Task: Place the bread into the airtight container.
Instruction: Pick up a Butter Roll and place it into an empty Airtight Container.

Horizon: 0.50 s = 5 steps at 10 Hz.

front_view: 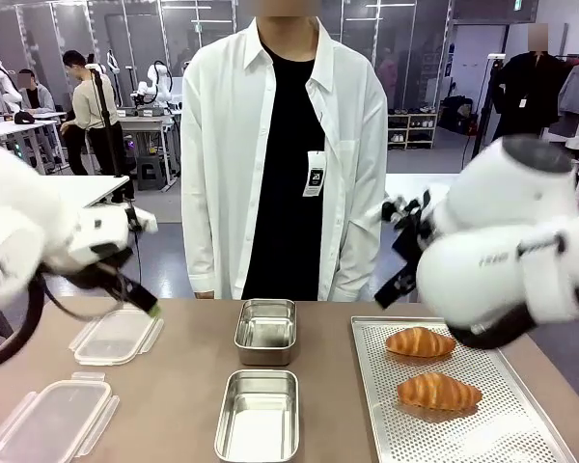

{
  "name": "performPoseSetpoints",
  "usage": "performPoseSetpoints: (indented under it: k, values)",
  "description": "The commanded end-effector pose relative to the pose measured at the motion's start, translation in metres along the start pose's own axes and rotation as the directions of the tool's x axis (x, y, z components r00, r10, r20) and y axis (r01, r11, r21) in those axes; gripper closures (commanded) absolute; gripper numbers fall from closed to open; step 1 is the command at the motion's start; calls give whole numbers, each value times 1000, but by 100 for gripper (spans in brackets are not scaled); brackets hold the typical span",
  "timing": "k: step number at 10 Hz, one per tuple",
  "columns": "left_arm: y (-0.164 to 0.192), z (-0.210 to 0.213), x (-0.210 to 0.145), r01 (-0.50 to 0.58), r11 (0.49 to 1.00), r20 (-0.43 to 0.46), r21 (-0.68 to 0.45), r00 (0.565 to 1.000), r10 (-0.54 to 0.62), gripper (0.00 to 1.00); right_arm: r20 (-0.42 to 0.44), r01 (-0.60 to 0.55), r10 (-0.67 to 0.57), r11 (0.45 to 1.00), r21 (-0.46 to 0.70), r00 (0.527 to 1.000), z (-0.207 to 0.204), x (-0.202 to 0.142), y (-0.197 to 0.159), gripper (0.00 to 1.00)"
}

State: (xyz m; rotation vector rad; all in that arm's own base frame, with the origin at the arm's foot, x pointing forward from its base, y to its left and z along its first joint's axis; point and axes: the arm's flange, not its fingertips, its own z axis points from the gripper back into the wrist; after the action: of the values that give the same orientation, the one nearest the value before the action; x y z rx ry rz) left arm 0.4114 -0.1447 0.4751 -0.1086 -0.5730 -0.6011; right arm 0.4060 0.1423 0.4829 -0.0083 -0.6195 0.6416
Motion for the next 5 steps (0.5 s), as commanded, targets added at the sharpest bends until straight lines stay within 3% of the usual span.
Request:
performPoseSetpoints:
  k: [1,3,5]
  values:
    - [35,85,27,-35,998,4,-52,999,35,0,-31,92,-90,992,83,996,84,16,-31,0]
    - [75,179,27,-64,992,27,-104,997,67,0,-25,107,-105,987,118,994,182,6,-64,0]
    - [106,255,8,-72,984,34,-162,996,78,0,51,83,-91,986,142,995,269,-27,-91,0]
